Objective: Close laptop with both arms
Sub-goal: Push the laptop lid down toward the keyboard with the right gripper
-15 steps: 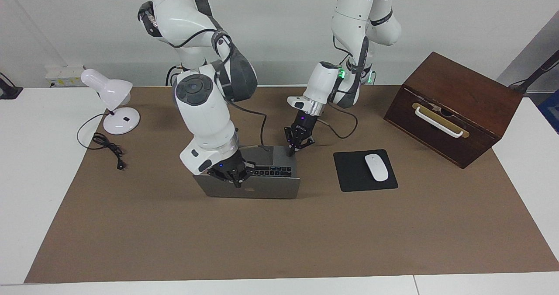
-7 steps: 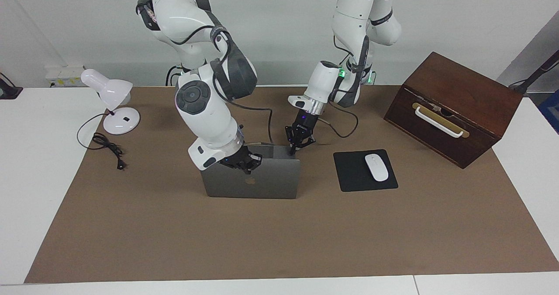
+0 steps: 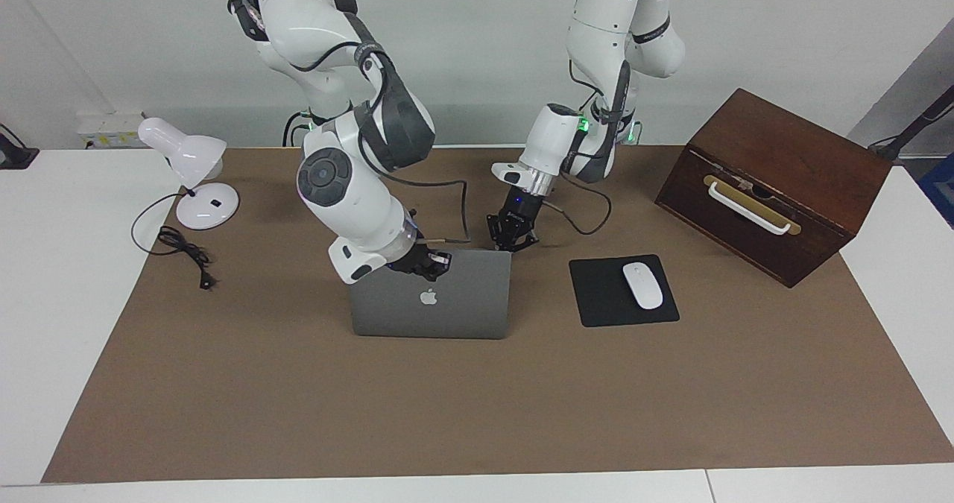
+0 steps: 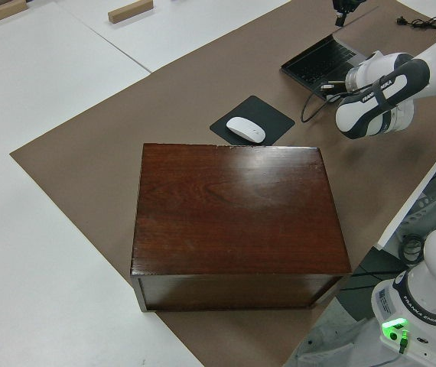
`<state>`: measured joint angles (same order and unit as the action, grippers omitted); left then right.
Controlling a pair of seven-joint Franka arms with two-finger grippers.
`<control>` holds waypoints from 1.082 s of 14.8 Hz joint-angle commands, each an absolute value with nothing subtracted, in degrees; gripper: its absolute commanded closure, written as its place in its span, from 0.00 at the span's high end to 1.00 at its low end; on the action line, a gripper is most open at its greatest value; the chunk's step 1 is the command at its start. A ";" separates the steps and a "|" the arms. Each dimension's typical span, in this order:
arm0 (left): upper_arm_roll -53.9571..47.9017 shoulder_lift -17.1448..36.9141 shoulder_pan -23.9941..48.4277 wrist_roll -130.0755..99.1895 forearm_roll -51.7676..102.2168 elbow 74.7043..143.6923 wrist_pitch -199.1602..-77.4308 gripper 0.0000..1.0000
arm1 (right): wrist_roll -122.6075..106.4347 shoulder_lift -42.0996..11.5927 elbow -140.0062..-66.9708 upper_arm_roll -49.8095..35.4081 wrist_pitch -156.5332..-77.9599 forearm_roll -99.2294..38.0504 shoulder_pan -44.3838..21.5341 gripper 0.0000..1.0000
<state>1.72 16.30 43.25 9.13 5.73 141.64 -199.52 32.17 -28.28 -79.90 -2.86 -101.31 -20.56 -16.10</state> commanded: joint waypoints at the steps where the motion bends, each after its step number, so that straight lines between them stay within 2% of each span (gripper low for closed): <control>1: 2.64 16.70 44.30 10.02 5.89 145.81 -198.46 0.00 | 33.31 -25.58 -84.81 -3.16 -102.48 -23.29 -15.65 0.00; 6: 2.64 16.79 44.38 9.93 5.89 146.34 -198.46 0.00 | 33.31 -22.86 -92.27 -3.25 -108.88 -23.47 -16.43 0.00; 16: 2.64 17.23 44.65 10.02 5.98 146.34 -198.54 0.00 | 33.22 -22.59 -97.64 -3.25 -112.93 -23.91 -17.93 0.00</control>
